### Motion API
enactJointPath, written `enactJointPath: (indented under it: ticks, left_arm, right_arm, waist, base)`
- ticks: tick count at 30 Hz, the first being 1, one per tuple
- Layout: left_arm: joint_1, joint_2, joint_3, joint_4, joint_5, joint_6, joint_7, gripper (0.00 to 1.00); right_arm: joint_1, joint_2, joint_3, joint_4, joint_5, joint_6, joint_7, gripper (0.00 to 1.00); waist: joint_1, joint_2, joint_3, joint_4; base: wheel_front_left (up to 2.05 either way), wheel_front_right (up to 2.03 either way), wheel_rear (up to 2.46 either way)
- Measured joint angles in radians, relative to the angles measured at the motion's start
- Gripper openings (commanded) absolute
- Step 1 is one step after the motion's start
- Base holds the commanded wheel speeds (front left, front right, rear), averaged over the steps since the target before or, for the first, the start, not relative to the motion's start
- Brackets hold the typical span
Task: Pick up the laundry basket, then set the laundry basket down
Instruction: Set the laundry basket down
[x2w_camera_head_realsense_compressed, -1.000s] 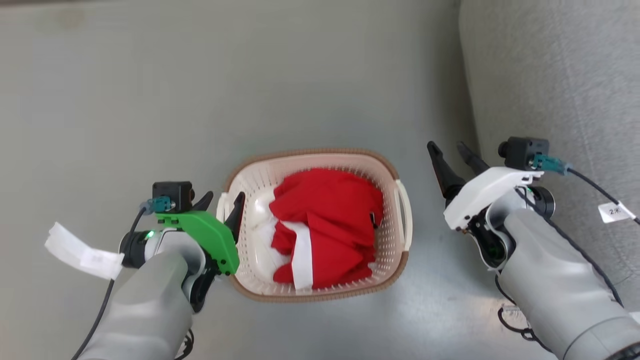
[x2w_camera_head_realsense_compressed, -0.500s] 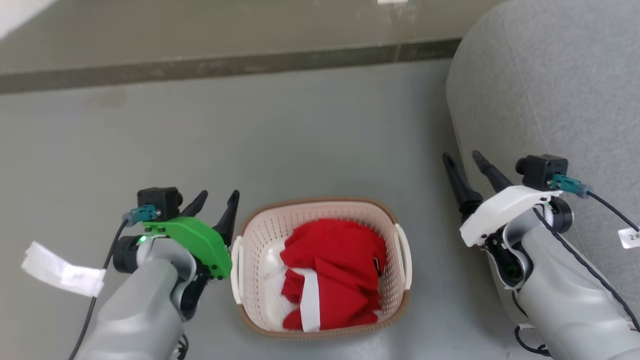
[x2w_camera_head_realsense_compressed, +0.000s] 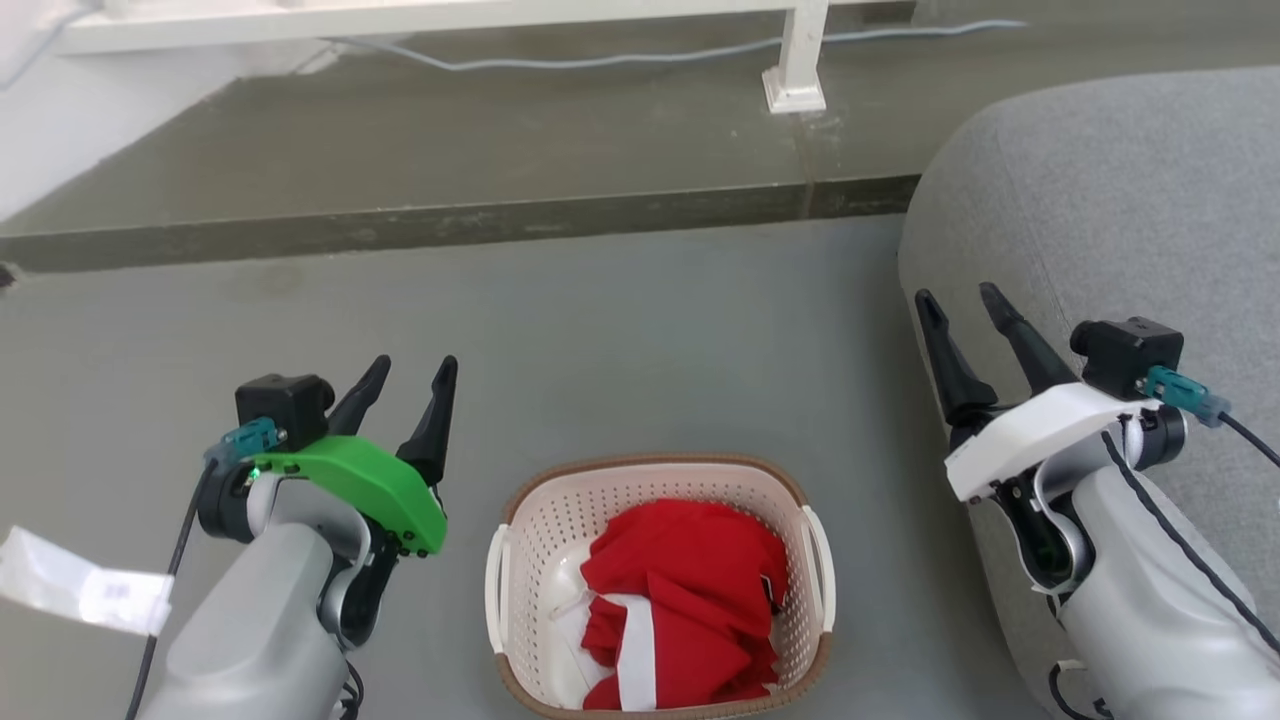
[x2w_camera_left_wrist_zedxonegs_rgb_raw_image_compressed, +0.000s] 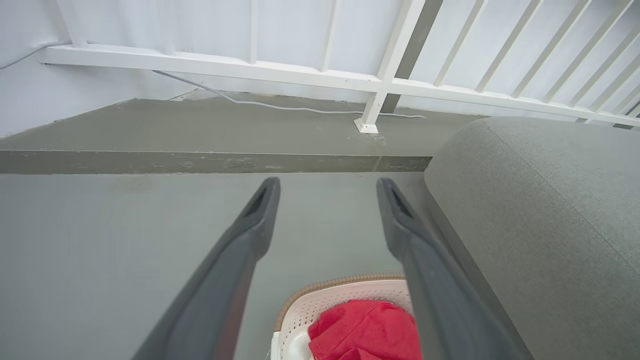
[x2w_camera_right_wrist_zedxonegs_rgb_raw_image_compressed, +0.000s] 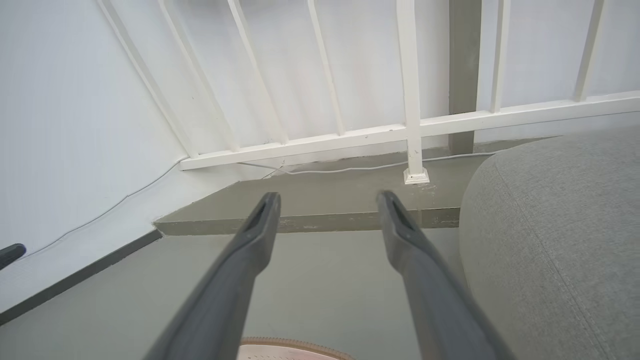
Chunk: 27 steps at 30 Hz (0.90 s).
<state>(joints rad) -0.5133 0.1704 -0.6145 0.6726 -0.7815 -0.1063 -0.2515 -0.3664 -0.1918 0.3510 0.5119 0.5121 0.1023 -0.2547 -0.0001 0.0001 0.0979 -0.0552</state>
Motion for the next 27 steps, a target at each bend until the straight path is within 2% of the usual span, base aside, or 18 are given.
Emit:
enactJointPath:
  ticks: [10, 16, 27]
  left_arm:
    - [0.106, -0.002, 0.162, -0.181, 0.077, 0.046, 0.0, 1.0]
    - [0.172, -0.008, 0.217, -0.262, 0.137, 0.057, 0.0, 1.0]
    - [0.284, -0.032, 0.259, -0.312, 0.201, 0.057, 0.0, 1.0]
  right_arm:
    - [0.086, -0.002, -0.071, -0.121, -0.092, -0.043, 0.0, 1.0]
    - [0.128, 0.004, -0.091, -0.17, -0.119, -0.044, 0.0, 1.0]
    - [0.197, 0.017, -0.123, -0.207, -0.156, -0.044, 0.0, 1.0]
  waist:
    - [0.0, 0.0, -0.046, 0.017]
    - [0.0, 0.0, -0.059, 0.024]
    - [0.0, 0.0, -0.071, 0.018]
  base:
    - [0.0, 0.0, 0.0]
    - [0.0, 0.0, 0.0]
    - [0.0, 0.0, 0.0]
